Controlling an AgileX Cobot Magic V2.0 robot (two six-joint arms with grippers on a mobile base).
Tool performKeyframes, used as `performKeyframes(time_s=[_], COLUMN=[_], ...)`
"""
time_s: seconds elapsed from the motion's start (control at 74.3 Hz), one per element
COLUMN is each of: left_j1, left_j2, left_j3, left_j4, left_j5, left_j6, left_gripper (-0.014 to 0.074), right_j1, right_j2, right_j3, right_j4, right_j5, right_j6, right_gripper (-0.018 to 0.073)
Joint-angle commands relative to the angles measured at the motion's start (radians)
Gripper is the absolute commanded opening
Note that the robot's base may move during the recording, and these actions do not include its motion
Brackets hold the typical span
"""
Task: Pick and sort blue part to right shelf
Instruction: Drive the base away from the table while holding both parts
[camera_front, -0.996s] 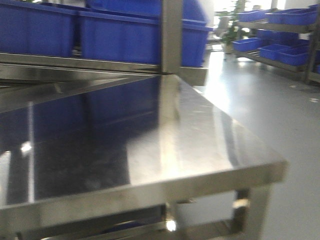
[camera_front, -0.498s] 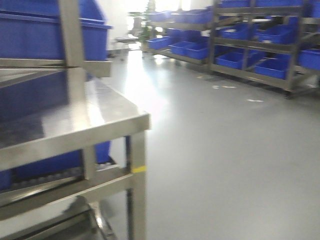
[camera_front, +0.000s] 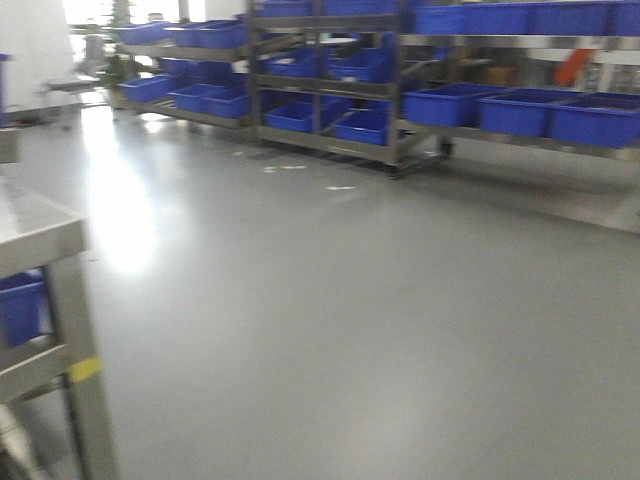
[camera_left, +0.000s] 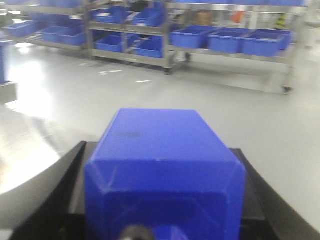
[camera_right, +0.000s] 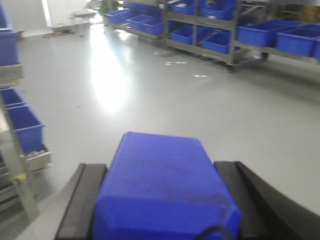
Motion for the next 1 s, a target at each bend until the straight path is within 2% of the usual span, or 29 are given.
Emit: performKeyframes(time_s=[0.0,0.983], left_j1=[-0.006,-0.009], left_j2=[0.016,0.016], left_j3=[-0.026,-0.026], left_j4=[-0.004,-0.004], left_j5=[-0.095,-0.095], left_j6=[0.001,0.001], left_gripper=[0.0281,0.0281], right_j1=[-0.004,-0.004], right_j2=[0.018,0.018], right_j3=[-0.031,-0.031], right_j4=[-0.017,-0.017], right_j5=[-0.089,-0.089], right_j6=[-0.007,-0.007], right_gripper=[0.0282,0.0282])
